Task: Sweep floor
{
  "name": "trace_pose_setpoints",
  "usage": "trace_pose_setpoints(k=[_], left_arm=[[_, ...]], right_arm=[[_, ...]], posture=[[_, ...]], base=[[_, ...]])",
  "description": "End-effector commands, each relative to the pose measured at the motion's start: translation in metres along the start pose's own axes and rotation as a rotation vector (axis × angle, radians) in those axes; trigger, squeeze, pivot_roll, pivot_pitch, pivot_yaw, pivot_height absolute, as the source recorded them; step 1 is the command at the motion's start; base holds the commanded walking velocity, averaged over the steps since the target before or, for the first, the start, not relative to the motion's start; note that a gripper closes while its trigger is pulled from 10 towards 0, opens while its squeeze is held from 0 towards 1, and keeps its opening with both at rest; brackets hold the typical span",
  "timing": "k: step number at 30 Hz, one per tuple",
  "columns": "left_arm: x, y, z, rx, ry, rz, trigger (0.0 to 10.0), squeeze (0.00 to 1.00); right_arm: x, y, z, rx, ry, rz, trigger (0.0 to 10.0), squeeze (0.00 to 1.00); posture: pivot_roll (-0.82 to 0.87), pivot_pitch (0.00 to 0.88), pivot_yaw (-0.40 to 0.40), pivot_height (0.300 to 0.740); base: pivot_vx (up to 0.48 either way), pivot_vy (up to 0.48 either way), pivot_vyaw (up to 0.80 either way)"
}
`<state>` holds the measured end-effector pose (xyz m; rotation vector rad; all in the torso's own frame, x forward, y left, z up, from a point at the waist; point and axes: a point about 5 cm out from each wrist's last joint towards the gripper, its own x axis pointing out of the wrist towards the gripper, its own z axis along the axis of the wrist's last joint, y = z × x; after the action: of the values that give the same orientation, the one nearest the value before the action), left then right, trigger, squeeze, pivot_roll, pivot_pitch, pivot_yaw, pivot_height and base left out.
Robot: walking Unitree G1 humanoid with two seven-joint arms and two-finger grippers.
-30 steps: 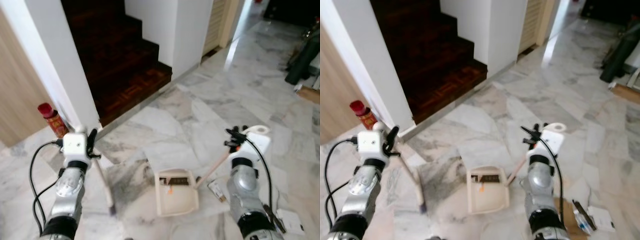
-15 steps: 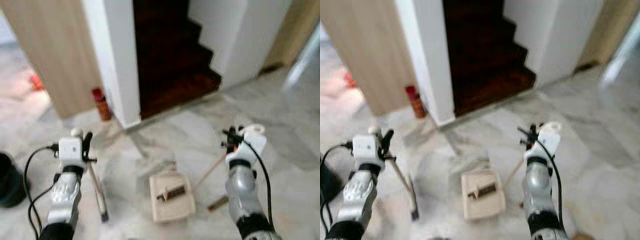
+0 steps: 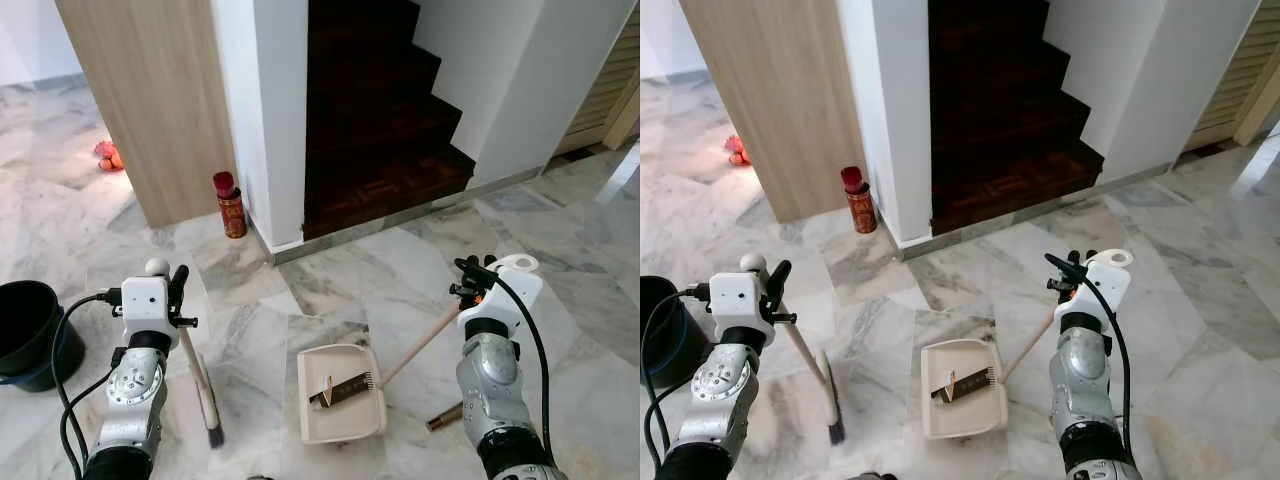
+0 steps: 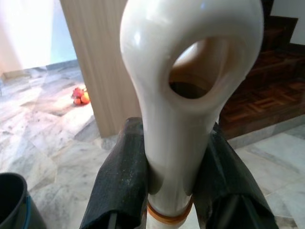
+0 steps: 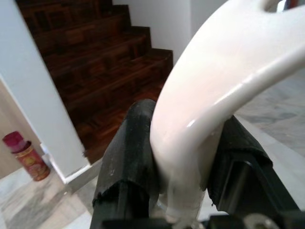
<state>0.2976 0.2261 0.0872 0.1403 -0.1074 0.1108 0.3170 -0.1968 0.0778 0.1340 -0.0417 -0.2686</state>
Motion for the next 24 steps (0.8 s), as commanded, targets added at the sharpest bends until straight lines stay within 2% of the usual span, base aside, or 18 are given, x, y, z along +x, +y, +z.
trace_pose_setpoints(k=[1,9,15,24], left_arm=[[0.0028,0.0020,0.0119,0.007,-0.054,0.012,10.0,0.00],[0.0012,-0.0005,0.0114,0.002,-0.051,0.003,10.0,0.00],[0.0014,-0.0013,0.0117,0.001,-0.050,-0.002,10.0,0.00],[0.0013,-0.0008,0.0125,0.002,-0.047,0.001,10.0,0.00]], right_arm=[[0.0057,0.0063,0.0123,0.029,-0.045,0.017,10.0,0.00],[0.0046,0.0095,0.0108,0.017,-0.038,0.030,10.0,0.00],[0.0042,0.0111,0.0108,0.014,-0.040,0.038,10.0,0.00],[0.0035,0.0117,0.0089,0.028,-0.028,0.040,10.0,0.00]], posture=[[0.06,0.000,-0.028,0.740],[0.06,0.000,-0.029,0.740],[0.06,0.000,-0.028,0.740],[0.07,0.000,-0.028,0.740]], base=[[0.000,0.307,0.00],[0.000,0.309,0.00],[0.000,0.311,0.63],[0.000,0.308,0.00]])
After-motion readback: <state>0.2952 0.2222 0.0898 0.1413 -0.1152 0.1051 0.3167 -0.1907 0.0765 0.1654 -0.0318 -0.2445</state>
